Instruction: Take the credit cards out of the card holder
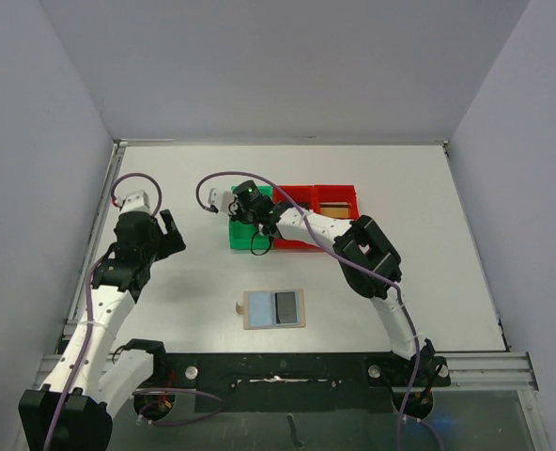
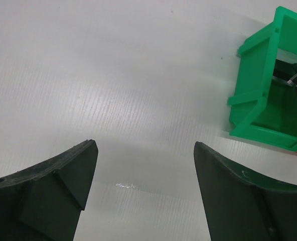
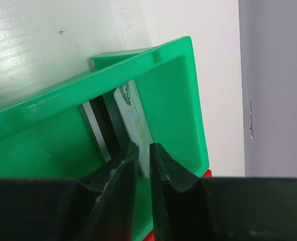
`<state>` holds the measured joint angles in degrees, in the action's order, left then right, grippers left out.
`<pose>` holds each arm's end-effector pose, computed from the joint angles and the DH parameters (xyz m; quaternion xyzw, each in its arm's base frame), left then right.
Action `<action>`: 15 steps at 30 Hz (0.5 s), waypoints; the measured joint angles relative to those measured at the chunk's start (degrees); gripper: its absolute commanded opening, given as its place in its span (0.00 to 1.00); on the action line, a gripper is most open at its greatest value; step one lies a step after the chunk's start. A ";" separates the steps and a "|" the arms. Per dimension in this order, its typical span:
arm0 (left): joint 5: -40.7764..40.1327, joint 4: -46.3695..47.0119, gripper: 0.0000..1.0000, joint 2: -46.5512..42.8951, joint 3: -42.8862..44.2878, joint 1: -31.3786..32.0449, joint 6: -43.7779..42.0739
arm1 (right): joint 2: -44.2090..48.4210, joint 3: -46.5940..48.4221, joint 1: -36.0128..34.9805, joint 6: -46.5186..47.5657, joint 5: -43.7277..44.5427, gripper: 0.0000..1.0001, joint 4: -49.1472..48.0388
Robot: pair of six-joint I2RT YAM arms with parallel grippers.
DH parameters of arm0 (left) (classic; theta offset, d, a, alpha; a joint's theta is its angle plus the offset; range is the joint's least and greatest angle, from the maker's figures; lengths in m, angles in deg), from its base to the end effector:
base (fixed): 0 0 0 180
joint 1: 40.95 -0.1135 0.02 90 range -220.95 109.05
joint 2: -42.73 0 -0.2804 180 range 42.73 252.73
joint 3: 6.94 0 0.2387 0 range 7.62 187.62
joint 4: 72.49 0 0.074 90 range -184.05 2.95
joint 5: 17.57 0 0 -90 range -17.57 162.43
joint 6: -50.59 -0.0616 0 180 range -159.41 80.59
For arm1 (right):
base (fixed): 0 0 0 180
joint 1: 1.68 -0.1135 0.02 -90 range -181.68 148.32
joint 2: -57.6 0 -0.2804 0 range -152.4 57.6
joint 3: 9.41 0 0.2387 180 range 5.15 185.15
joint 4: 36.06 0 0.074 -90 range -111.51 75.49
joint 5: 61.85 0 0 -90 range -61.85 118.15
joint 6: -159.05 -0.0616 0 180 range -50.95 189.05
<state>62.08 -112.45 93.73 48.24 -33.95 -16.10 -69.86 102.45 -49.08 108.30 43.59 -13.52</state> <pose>0.1907 -0.0123 0.2701 -0.1664 0.8717 -0.0412 0.4590 0.3677 0.3756 0.1895 -0.5687 0.6886 -0.0897 0.4408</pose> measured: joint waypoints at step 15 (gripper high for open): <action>0.15 0.00 0.78 0.61 0.00 -0.42 0.00 | 0.00 0.04 0.24 -2.47 -1.60 0.23 1.38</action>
<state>62.24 -112.45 94.35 48.24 -34.36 -16.10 -69.86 102.49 -48.84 105.83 42.00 -12.14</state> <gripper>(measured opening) 0.771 0.206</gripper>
